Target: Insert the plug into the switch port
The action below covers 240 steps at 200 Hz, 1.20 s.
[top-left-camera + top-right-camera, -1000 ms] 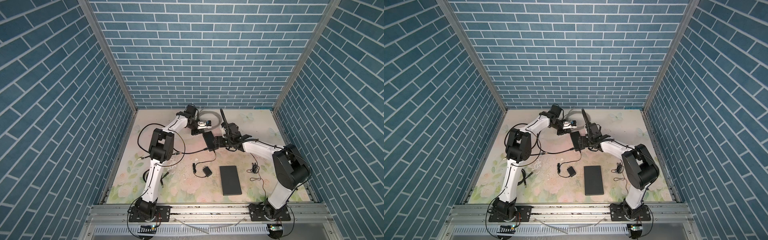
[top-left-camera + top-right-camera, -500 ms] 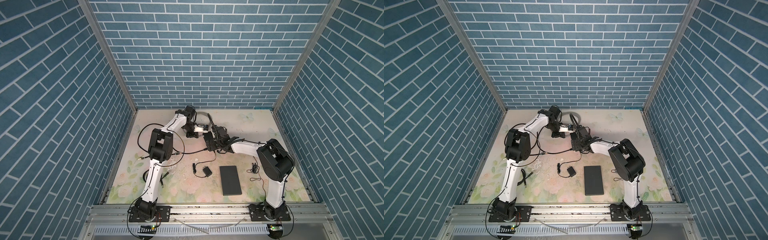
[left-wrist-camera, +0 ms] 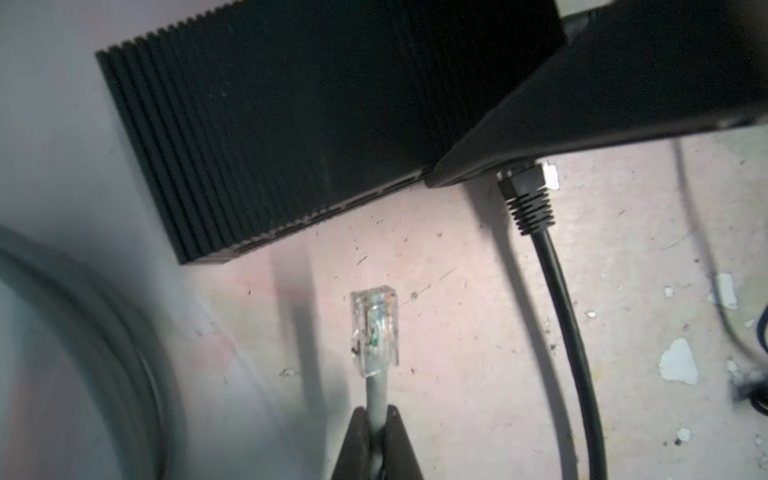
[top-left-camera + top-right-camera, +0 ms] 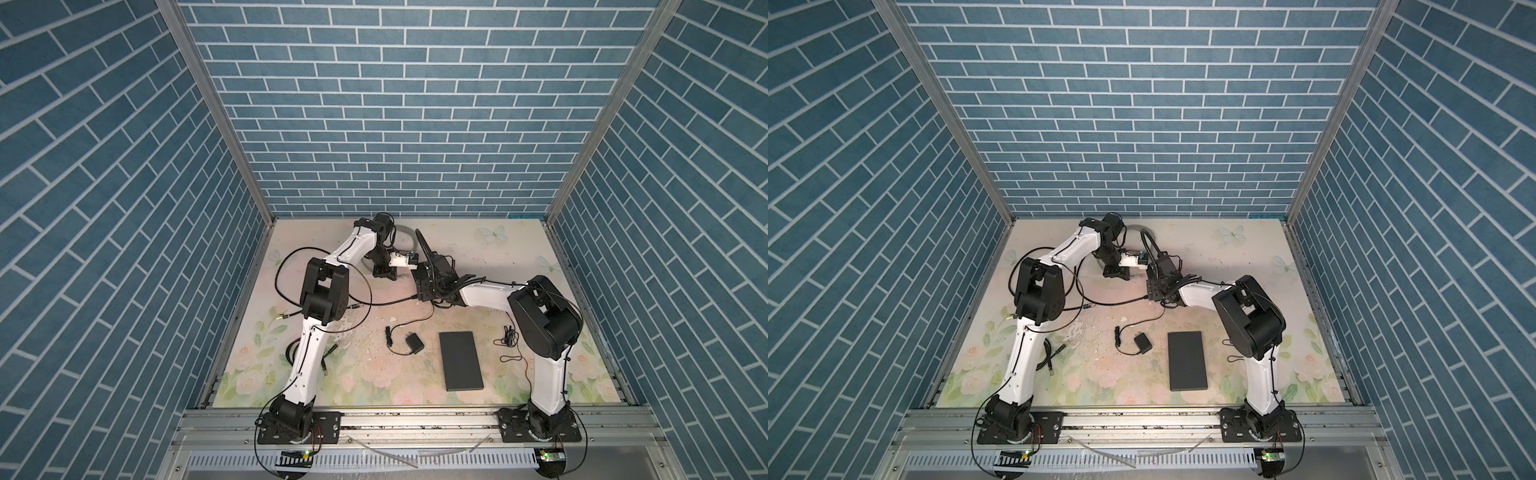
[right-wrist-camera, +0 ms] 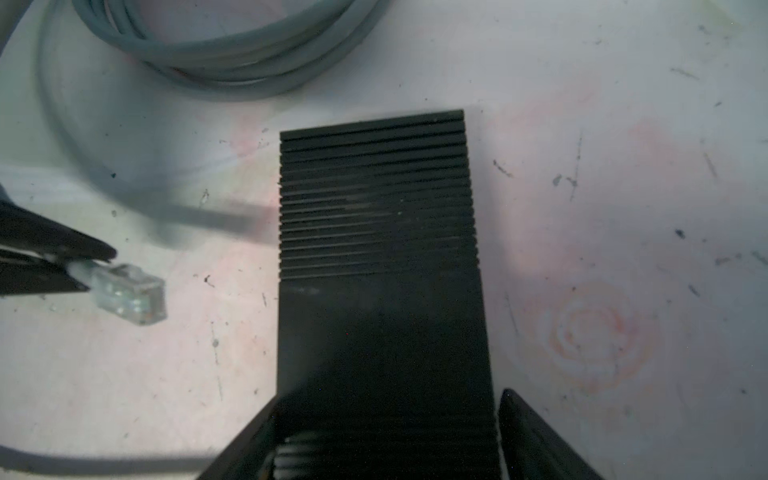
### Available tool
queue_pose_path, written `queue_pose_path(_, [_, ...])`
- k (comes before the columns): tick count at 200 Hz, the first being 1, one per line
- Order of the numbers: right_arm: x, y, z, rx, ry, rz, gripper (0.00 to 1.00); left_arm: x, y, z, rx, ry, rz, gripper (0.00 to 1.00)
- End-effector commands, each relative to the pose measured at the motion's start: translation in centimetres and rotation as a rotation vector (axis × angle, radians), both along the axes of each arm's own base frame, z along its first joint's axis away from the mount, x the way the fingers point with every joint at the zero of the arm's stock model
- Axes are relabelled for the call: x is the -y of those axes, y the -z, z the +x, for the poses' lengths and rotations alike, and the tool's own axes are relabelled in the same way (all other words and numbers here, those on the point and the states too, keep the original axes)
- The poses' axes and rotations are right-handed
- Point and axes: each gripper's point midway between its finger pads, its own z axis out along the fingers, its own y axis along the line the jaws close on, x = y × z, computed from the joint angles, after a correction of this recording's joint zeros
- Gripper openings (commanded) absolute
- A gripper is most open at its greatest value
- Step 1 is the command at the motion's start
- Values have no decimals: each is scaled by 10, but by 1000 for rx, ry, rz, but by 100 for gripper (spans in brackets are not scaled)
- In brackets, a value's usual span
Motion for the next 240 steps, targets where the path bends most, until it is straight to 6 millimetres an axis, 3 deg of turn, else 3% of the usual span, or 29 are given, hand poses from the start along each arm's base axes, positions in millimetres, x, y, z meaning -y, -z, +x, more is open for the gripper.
queue_pose_path(1, [14, -27, -4, 3, 50, 74, 81, 10, 11, -19, -82, 21, 11, 2])
queue_pose_path(37, [8, -73, -11, 17, -32, 291, 77, 20, 3, -19, -75, 32, -53, 2])
queue_pose_path(70, [-4, -83, -10, -49, -68, 503, 58, 29, -8, -22, -82, 47, -121, 2])
queue_pose_path(91, [-12, -80, -10, -71, -91, 576, 49, 35, -16, -24, -87, 54, -165, 2])
queue_pose_path(136, [-29, -66, -11, -144, -116, 665, 45, 36, -24, -23, -87, 56, -197, 2])
queue_pose_path(240, [-34, -44, -12, -208, -96, 700, 31, 40, -36, -22, -77, 55, -247, 2])
